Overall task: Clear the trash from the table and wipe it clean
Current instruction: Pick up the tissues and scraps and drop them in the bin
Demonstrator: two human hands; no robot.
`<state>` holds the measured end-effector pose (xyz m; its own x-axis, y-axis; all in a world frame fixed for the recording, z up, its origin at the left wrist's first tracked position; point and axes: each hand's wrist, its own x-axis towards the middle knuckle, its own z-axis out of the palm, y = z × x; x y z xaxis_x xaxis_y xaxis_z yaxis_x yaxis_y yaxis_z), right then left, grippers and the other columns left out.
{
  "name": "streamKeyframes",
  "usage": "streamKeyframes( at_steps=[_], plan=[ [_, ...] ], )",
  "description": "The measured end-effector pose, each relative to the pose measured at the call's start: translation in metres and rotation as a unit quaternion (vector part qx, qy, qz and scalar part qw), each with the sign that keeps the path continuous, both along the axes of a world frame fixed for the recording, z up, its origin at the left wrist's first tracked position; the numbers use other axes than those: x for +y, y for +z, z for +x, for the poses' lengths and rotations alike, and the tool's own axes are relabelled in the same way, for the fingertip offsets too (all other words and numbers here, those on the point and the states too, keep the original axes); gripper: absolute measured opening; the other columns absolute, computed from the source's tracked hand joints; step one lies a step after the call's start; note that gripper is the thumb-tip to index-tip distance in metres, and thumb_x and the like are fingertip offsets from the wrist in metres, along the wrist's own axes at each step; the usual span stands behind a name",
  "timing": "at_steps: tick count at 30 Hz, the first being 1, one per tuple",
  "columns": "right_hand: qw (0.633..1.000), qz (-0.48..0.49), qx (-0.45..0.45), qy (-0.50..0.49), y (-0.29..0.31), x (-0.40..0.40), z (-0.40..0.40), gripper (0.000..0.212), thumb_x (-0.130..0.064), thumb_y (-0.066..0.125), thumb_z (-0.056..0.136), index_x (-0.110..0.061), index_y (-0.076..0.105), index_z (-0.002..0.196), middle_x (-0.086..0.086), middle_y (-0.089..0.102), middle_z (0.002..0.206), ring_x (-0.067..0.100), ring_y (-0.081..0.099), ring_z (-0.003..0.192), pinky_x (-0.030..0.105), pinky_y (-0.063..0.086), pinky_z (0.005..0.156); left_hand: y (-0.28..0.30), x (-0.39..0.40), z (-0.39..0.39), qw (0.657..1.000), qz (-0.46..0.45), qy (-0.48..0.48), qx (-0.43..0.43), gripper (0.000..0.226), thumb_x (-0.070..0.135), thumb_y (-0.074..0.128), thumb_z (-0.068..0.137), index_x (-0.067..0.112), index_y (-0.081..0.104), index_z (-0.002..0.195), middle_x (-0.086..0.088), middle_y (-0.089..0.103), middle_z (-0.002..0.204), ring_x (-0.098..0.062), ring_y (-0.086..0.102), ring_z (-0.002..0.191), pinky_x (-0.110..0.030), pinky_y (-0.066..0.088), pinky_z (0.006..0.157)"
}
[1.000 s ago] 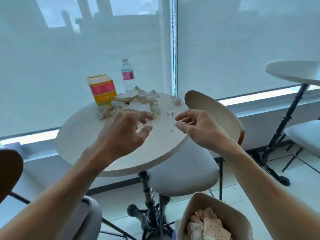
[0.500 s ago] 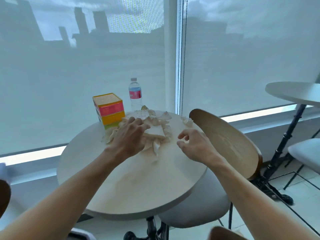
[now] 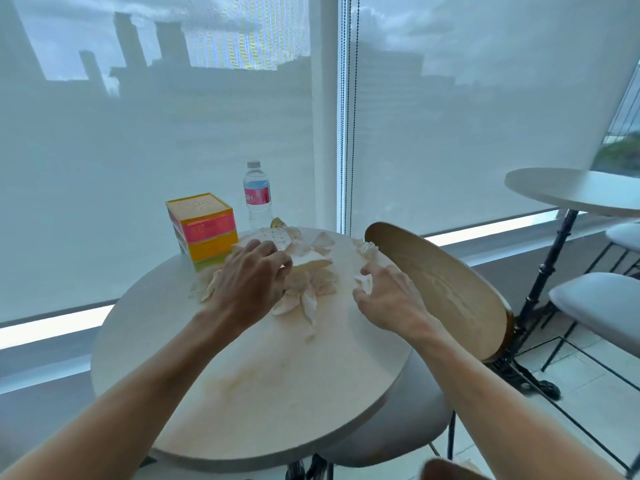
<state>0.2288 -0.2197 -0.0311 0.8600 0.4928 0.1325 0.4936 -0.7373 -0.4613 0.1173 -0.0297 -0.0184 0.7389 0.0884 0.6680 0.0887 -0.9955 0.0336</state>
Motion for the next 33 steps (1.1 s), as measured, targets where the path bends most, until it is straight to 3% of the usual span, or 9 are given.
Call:
streamKeyframes(
  at_steps=[6,10,14,18,22,24,27,33],
  plan=[
    [1.000,0.007,-0.019,-0.010,-0.004,0.001,-0.004,0.046,-0.019,0.054,0.091,-0.018,0.048,0.137,0.012,0.060,0.124,0.031,0.055,0.117,0.037,0.044,0.094,0.008,-0.017,-0.021,0.998,-0.039,0.001,-0.038,0.008,0.010,0.073,0.083,0.012,0.074,0.090,-0.002,0.066,0.083,-0.026,0.060,0.083,-0.035,0.052,0.064],
    [0.999,0.035,-0.007,-0.010,-0.002,-0.002,-0.007,0.046,-0.009,0.052,0.089,-0.014,0.049,0.135,0.014,0.064,0.120,0.034,0.057,0.115,0.038,0.045,0.092,0.009,-0.029,-0.036,0.996,-0.068,0.005,-0.063,0.009,0.010,0.074,0.082,0.014,0.073,0.090,0.001,0.066,0.084,-0.022,0.060,0.083,-0.026,0.041,0.064],
    [0.998,0.063,0.001,-0.013,0.000,-0.012,-0.012,0.046,-0.008,0.052,0.089,-0.013,0.049,0.134,0.015,0.065,0.117,0.035,0.058,0.113,0.037,0.043,0.094,0.006,-0.038,-0.049,0.991,-0.108,-0.006,-0.078,0.007,0.013,0.072,0.086,0.016,0.074,0.092,0.003,0.068,0.089,-0.021,0.062,0.088,-0.036,0.052,0.071],
    [0.992,0.124,0.008,-0.015,0.004,-0.036,-0.022,0.037,-0.013,0.056,0.088,-0.018,0.054,0.125,0.007,0.070,0.100,0.026,0.063,0.098,0.032,0.043,0.084,0.001,-0.051,-0.061,0.986,-0.136,-0.019,-0.091,0.008,0.021,0.065,0.087,0.020,0.072,0.090,0.008,0.069,0.092,-0.018,0.062,0.088,-0.044,0.051,0.076],
    [0.987,0.158,0.003,-0.014,-0.001,-0.074,-0.034,0.021,-0.016,0.060,0.087,-0.023,0.055,0.106,-0.006,0.065,0.077,0.001,0.055,0.071,0.020,0.038,0.064,-0.004,-0.076,-0.069,0.980,-0.178,-0.023,-0.085,0.008,0.011,0.073,0.085,0.017,0.073,0.090,0.007,0.066,0.085,-0.003,0.053,0.077,-0.027,0.047,0.066],
    [0.984,0.177,0.016,-0.018,-0.007,-0.097,-0.040,0.017,-0.017,0.062,0.086,-0.022,0.056,0.101,-0.007,0.063,0.076,0.003,0.057,0.073,0.018,0.042,0.063,-0.007,-0.091,-0.072,0.976,-0.199,-0.030,-0.080,0.009,0.010,0.073,0.085,0.017,0.072,0.091,0.010,0.063,0.083,0.001,0.051,0.074,-0.018,0.041,0.063],
    [0.978,0.195,0.064,-0.026,-0.020,-0.128,-0.050,0.016,-0.018,0.064,0.087,-0.022,0.055,0.098,-0.006,0.063,0.076,0.008,0.061,0.076,0.028,0.052,0.066,-0.012,-0.112,-0.074,0.966,-0.246,-0.041,-0.071,0.012,0.012,0.071,0.086,0.023,0.070,0.090,0.016,0.062,0.082,-0.003,0.050,0.072,-0.013,0.037,0.060],
    [0.978,0.179,0.104,-0.031,-0.058,-0.187,-0.067,0.012,-0.016,0.065,0.086,-0.020,0.055,0.091,-0.004,0.062,0.071,0.006,0.058,0.064,0.013,0.039,0.049,-0.021,-0.159,-0.075,0.950,-0.298,-0.063,-0.068,0.015,0.015,0.071,0.086,0.029,0.067,0.085,0.020,0.061,0.076,-0.005,0.047,0.068,-0.015,0.037,0.057]
  ],
)
